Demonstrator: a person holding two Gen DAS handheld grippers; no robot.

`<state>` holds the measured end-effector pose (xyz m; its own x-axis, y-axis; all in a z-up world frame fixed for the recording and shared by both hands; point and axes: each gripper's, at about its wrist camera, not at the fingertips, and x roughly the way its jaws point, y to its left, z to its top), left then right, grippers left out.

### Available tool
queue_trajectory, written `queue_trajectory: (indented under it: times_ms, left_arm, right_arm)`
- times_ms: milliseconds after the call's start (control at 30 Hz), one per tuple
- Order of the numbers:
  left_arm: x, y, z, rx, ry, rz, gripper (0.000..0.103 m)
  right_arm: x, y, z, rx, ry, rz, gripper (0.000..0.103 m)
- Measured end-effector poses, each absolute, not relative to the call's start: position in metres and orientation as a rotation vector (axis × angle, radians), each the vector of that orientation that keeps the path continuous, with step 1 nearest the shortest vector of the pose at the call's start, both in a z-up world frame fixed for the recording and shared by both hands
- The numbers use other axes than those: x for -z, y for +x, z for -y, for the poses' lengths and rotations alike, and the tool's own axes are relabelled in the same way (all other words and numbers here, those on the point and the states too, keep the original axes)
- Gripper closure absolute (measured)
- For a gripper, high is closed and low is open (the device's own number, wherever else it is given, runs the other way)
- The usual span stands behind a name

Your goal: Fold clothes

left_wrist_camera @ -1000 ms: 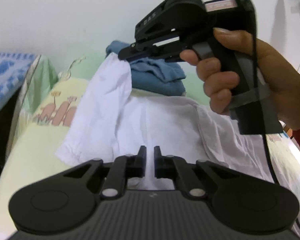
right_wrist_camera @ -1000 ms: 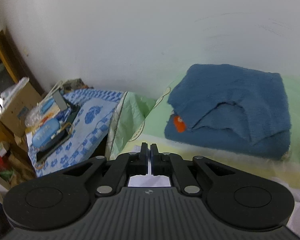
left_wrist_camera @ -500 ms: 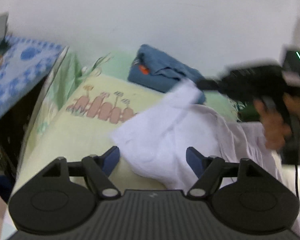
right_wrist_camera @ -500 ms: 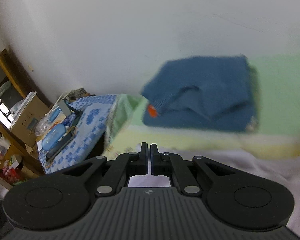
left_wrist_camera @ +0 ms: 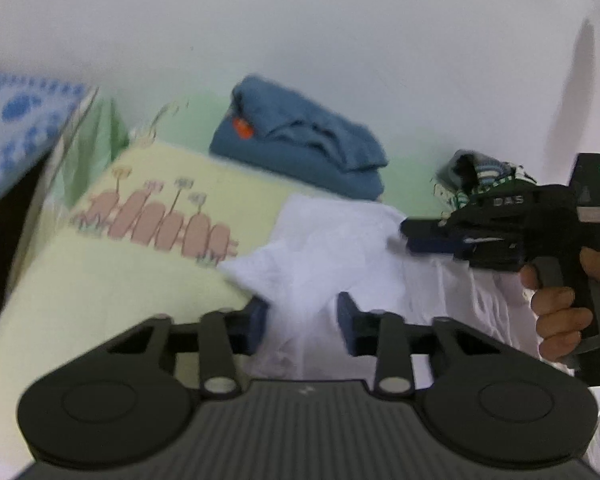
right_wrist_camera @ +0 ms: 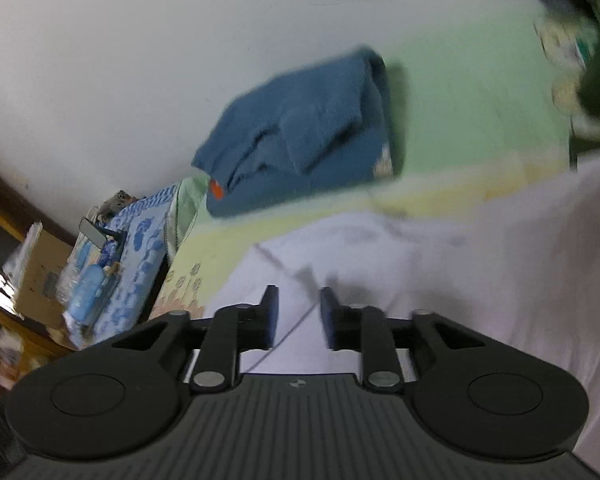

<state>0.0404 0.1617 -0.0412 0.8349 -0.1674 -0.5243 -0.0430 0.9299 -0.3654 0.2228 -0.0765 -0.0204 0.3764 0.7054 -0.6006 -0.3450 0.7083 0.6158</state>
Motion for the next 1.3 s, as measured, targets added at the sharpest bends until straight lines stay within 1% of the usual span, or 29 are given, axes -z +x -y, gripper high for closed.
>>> queue_trajectory:
  times_ms: [67, 133, 267, 333, 467, 500, 567, 600, 633, 700, 733, 767, 900, 967, 1000, 1033, 1067, 1100, 1133, 1233, 1300]
  left_arm:
    - [0.036, 0.037, -0.152, 0.067, -0.344, -0.564, 0.076]
    - [0.033, 0.035, -0.140, 0.078, -0.300, -0.561, 0.076]
    - [0.037, 0.032, -0.111, 0.137, -0.212, -0.589, 0.078]
    - [0.041, 0.029, -0.097, 0.152, -0.153, -0.602, 0.078]
    - [0.042, 0.023, -0.077, 0.143, -0.038, -0.598, 0.078]
    - [0.040, 0.020, -0.075, 0.126, -0.013, -0.578, 0.076]
    - [0.036, 0.015, -0.072, 0.102, 0.024, -0.548, 0.068]
    - [0.035, 0.014, -0.072, 0.100, 0.034, -0.547, 0.057]
    - [0.034, 0.014, -0.072, 0.099, 0.044, -0.547, 0.051]
    - [0.035, 0.017, -0.069, 0.093, 0.081, -0.554, 0.050]
    - [0.038, 0.021, -0.065, 0.087, 0.112, -0.565, 0.046]
    - [0.041, 0.026, -0.063, 0.076, 0.135, -0.577, 0.044]
    - [0.048, 0.040, -0.068, 0.041, 0.146, -0.618, 0.044]
    - [0.049, 0.042, -0.074, 0.036, 0.126, -0.635, 0.047]
    - [0.049, 0.043, -0.077, 0.037, 0.114, -0.645, 0.055]
    - [0.049, 0.044, -0.080, 0.037, 0.102, -0.656, 0.067]
    - [0.050, 0.044, -0.084, 0.038, 0.090, -0.666, 0.074]
    - [0.049, 0.043, -0.087, 0.039, 0.075, -0.669, 0.087]
    - [0.047, 0.042, -0.090, 0.039, 0.060, -0.670, 0.097]
    - [0.037, 0.033, -0.096, 0.039, 0.040, -0.640, 0.100]
    - [0.028, 0.023, -0.098, 0.070, 0.008, -0.611, 0.100]
  right_arm:
    - [0.022, 0.222, 0.074, -0.681, 0.472, -1.013, 0.073]
    - [0.023, 0.221, 0.071, -0.638, 0.510, -1.044, 0.063]
    - [0.022, 0.220, 0.062, -0.596, 0.506, -1.050, 0.062]
    - [0.021, 0.220, 0.057, -0.577, 0.502, -1.052, 0.059]
    - [0.022, 0.225, 0.051, -0.543, 0.479, -1.065, 0.058]
    - [0.022, 0.226, 0.050, -0.536, 0.481, -1.067, 0.058]
    - [0.022, 0.229, 0.047, -0.521, 0.496, -1.081, 0.058]
    - [0.021, 0.231, 0.046, -0.514, 0.504, -1.088, 0.058]
    - [0.021, 0.233, 0.045, -0.506, 0.512, -1.094, 0.058]
    - [0.021, 0.236, 0.042, -0.491, 0.528, -1.108, 0.057]
    - [0.021, 0.238, 0.041, -0.483, 0.536, -1.115, 0.057]
    - [0.020, 0.239, 0.040, -0.475, 0.544, -1.121, 0.057]
    - [0.020, 0.244, 0.028, -0.408, 0.481, -1.129, 0.059]
    - [0.019, 0.242, 0.022, -0.414, 0.435, -1.126, 0.061]
    - [0.019, 0.240, 0.021, -0.426, 0.420, -1.121, 0.065]
    - [0.018, 0.238, 0.021, -0.439, 0.407, -1.115, 0.079]
    - [0.017, 0.236, 0.021, -0.456, 0.401, -1.112, 0.085]
    - [0.017, 0.235, 0.022, -0.468, 0.396, -1.106, 0.090]
    - [0.015, 0.234, 0.024, -0.481, 0.388, -1.092, 0.091]
    - [0.008, 0.228, 0.032, -0.557, 0.358, -1.016, 0.093]
    - [0.005, 0.223, 0.041, -0.601, 0.342, -0.965, 0.091]
